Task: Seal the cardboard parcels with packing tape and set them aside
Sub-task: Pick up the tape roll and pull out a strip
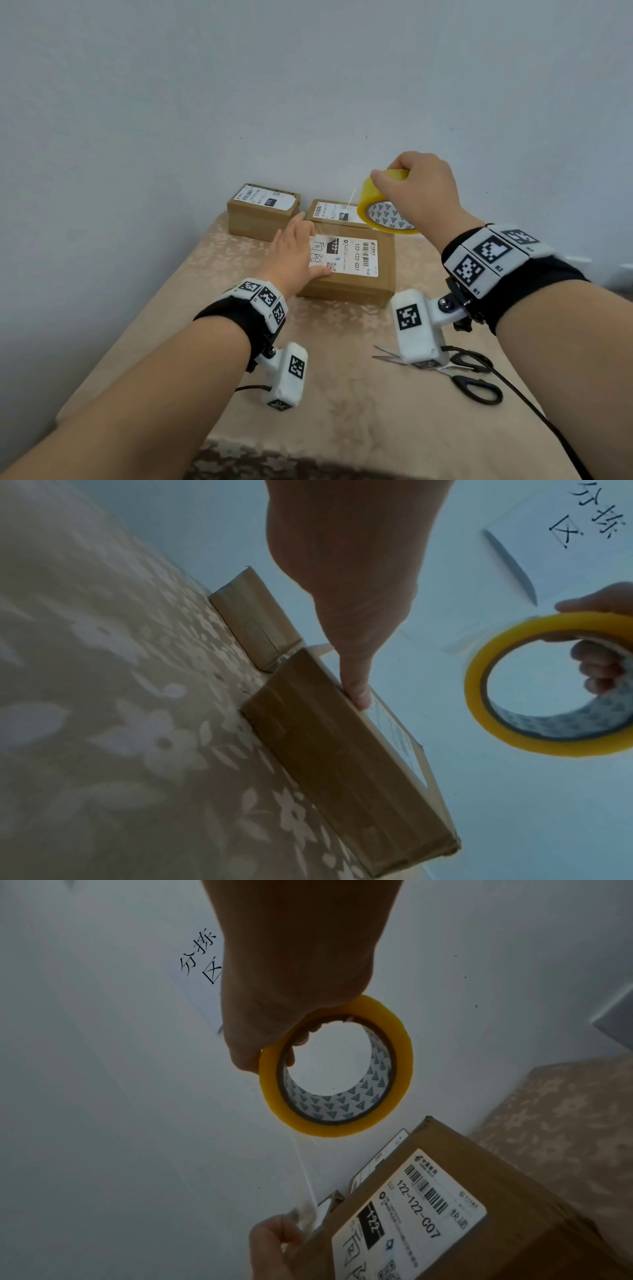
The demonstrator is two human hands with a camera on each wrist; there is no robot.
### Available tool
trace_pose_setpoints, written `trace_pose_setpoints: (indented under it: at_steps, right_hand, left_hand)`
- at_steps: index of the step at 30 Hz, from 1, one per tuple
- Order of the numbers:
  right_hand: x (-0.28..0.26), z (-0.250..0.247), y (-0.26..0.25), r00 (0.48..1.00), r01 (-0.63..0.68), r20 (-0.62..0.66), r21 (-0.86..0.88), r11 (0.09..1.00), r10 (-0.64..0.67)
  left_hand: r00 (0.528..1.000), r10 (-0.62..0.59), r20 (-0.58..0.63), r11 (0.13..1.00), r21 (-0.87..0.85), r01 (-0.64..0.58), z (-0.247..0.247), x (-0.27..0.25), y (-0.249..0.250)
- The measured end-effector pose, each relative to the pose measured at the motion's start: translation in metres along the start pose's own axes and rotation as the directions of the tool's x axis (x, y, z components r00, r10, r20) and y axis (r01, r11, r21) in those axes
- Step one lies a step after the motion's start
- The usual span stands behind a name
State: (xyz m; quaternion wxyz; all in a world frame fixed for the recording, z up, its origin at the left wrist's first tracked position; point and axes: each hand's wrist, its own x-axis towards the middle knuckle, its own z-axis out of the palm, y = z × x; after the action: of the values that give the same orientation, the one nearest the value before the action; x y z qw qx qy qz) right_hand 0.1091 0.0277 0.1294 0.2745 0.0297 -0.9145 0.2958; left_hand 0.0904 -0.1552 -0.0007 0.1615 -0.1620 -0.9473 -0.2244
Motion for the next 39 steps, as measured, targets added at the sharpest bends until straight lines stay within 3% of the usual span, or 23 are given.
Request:
trace_pose_setpoints:
  at_steps: [5, 8, 11, 14, 16, 23, 25, 29, 32, 36, 39]
  right_hand:
    - [-0.01, -0.001, 0.003, 0.989, -0.121, 0.077, -0.07, 0.99, 0.126]
    - [-0.01, -0.005, 0.004, 0.941, -0.192, 0.252, -0.143, 0.971, 0.224]
    - [-0.015, -0.006, 0.0, 0.804, -0.278, 0.486, -0.203, 0.939, 0.343]
    - [-0.028, -0.001, 0.0, 0.649, -0.297, 0.624, -0.32, 0.9, 0.436]
    - [-0.035, 0.002, 0.0, 0.619, -0.302, 0.646, -0.329, 0.895, 0.446]
    - [-0.041, -0.002, -0.008, 0.627, -0.362, 0.652, -0.24, 0.901, 0.426]
    - [-0.042, -0.003, -0.01, 0.63, -0.37, 0.653, -0.225, 0.901, 0.421]
    - [-0.041, -0.004, -0.015, 0.634, -0.397, 0.65, -0.191, 0.898, 0.419]
    - [-0.038, -0.007, -0.023, 0.682, -0.378, 0.603, -0.193, 0.905, 0.413]
    - [-0.026, -0.021, -0.035, 0.773, -0.354, 0.517, -0.132, 0.926, 0.369]
    - [-0.015, -0.031, -0.042, 0.879, -0.32, 0.381, 0.028, 0.947, 0.286]
  left_hand:
    - [0.993, -0.092, 0.08, 0.996, 0.026, 0.09, 0.001, -0.002, -0.001]
    - [0.993, -0.055, 0.102, 0.991, 0.127, 0.042, -0.001, -0.011, -0.003]
    - [0.992, 0.087, 0.096, 0.964, 0.245, -0.108, -0.002, -0.022, -0.007]
    - [0.985, 0.162, 0.063, 0.961, 0.217, -0.172, -0.002, -0.034, -0.01]
    - [0.984, 0.175, 0.036, 0.975, 0.134, -0.178, -0.005, -0.04, -0.01]
    - [0.983, 0.166, 0.075, 0.973, -0.174, -0.151, -0.039, -0.053, -0.007]
    - [0.99, 0.099, 0.101, 0.953, -0.296, -0.065, -0.047, -0.055, -0.006]
    - [0.988, -0.066, 0.139, 0.802, -0.582, 0.135, -0.053, -0.05, -0.002]
    - [0.985, -0.151, 0.078, 0.827, -0.536, 0.169, -0.059, -0.042, 0.003]
    - [0.982, -0.179, 0.059, 0.876, -0.445, 0.186, -0.067, -0.033, 0.003]
    - [0.975, -0.211, 0.066, 0.808, -0.55, 0.212, -0.069, -0.027, 0.004]
